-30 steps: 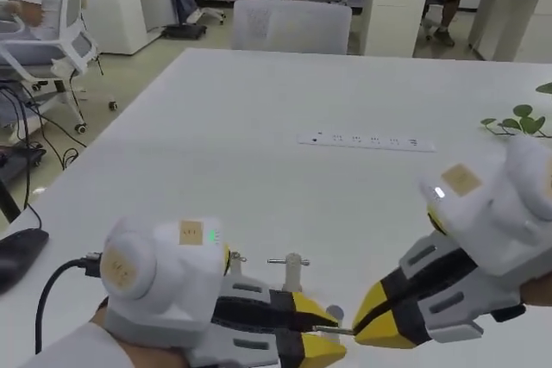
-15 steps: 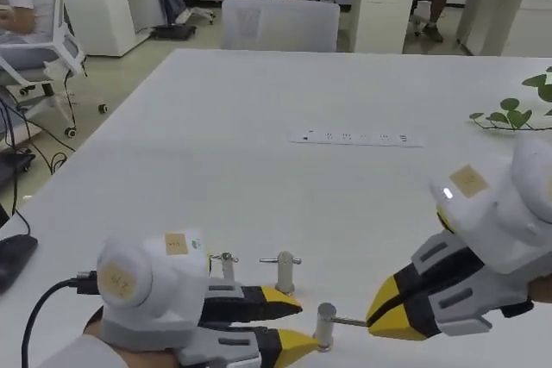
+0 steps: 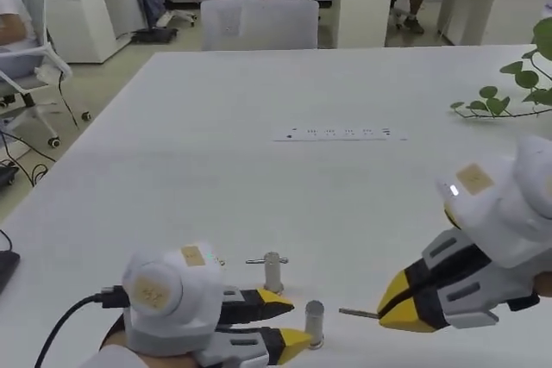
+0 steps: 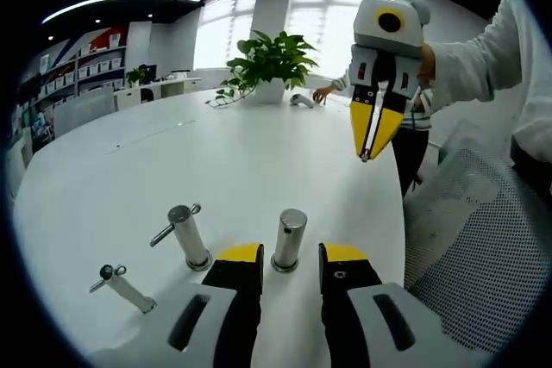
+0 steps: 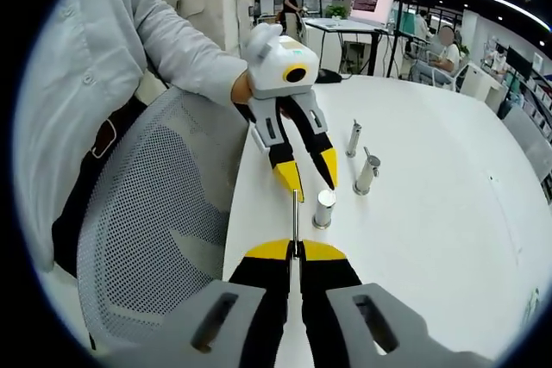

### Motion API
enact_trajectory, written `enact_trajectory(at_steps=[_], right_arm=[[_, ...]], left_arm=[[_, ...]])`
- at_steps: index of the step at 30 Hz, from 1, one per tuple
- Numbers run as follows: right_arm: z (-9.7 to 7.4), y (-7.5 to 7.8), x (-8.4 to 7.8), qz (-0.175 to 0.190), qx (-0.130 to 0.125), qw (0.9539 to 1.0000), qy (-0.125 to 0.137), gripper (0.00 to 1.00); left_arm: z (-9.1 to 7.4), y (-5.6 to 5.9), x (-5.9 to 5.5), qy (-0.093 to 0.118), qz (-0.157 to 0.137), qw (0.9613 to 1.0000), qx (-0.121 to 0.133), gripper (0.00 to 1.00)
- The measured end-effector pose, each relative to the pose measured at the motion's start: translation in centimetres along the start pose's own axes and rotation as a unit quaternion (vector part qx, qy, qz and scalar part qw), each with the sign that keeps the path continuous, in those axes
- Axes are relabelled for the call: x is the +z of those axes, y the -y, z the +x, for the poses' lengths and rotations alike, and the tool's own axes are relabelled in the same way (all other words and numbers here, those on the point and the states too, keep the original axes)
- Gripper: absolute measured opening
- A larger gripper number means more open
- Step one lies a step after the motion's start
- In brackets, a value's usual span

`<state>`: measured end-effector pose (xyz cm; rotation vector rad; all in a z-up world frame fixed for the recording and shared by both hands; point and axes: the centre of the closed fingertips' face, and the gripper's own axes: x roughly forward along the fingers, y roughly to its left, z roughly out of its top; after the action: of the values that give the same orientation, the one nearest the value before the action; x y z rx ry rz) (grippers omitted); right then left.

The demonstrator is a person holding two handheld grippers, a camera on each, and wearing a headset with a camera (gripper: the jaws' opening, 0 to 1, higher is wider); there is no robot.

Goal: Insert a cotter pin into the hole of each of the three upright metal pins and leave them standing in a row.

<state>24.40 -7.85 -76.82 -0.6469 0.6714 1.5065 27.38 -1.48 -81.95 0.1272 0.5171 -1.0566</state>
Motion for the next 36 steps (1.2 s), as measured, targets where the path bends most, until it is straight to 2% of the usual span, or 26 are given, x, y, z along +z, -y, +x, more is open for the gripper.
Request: enact_trajectory(at_steps=[6, 11, 26, 30, 33, 36], right_arm=[[-0.2, 0.4, -1.3, 0.012, -0.014, 0.9998, -0.006, 0.04], [-0.2, 0.4, -1.8, 0.021, -0.017, 0.9996, -0.006, 0.04], [0.7, 0.2, -2.9, 0.035, -0.029, 0.9989, -0.013, 0.04], [1.0, 0.0, -3.0, 0.036, -0.027, 0.9989, -0.014, 0.04], [1.1, 0.1, -3.0, 0.035, -0.027, 0.9989, -0.015, 0.04], [1.2, 0.3, -3.0, 0.033, -0.03, 0.9988, -0.018, 0.04]], left_arm=[[1.0, -0.2, -0.6, -0.01, 0.0, 0.9999, 0.006, 0.24], [1.8, -0.3, -1.2, -0.021, 0.013, 0.9995, 0.018, 0.23], [3.3, -0.2, -2.0, -0.021, -0.004, 0.9995, 0.025, 0.17], [3.3, -0.6, -1.9, -0.017, -0.009, 0.9994, 0.03, 0.13], [3.3, -0.5, -1.9, -0.017, 0.012, 0.9995, 0.022, 0.12], [3.2, -0.4, -2.0, -0.017, 0.019, 0.9996, 0.011, 0.12]])
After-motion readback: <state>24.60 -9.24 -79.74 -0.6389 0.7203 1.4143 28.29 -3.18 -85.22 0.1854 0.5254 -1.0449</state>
